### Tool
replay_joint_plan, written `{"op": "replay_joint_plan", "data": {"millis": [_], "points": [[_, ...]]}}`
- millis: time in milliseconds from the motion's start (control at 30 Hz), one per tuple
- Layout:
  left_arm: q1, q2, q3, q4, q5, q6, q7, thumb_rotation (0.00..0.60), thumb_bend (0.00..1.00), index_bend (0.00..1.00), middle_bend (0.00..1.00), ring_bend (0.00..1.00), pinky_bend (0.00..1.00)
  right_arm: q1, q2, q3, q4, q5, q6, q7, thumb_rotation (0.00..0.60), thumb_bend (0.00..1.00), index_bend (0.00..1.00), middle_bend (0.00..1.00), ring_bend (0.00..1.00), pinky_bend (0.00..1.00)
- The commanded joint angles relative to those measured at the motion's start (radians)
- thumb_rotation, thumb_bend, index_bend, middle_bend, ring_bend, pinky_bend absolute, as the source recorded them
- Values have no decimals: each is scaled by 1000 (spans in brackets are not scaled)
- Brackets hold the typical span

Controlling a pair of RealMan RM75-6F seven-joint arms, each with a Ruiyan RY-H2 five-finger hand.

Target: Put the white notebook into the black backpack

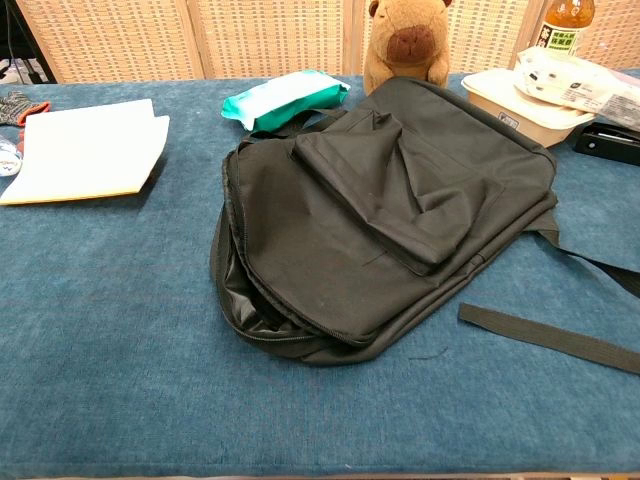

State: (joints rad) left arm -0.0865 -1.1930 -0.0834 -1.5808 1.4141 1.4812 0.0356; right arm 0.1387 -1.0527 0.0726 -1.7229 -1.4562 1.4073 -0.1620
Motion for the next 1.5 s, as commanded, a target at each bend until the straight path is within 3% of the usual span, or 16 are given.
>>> {"op": "replay_joint_plan", "data": {"millis": [33,367,833,1233,1500], "points": [[0,-1,0,1,-1,-1,1,600,0,0,0,0,0,0,1,-1,-1,0,0,-1,600,0,0,0,0,0],[-28,-33,-8,51,3,-29,8,600,0,0,0,0,0,-3,7,-2,-7,2,1,3,600,0,0,0,0,0],[-275,-304,-106,353,-27,-291,-149,600,0,0,0,0,0,4,7,7,4,35,-23,22,600,0,0,0,0,0],[-401,-460,-174,558,-113,-389,-84,600,0,0,0,0,0,8,5,14,12,56,-34,29,600,0,0,0,0,0],[-452,-537,-177,680,-140,-438,-60,600,0,0,0,0,0,10,4,18,14,63,-37,37,600,0,0,0,0,0]]}}
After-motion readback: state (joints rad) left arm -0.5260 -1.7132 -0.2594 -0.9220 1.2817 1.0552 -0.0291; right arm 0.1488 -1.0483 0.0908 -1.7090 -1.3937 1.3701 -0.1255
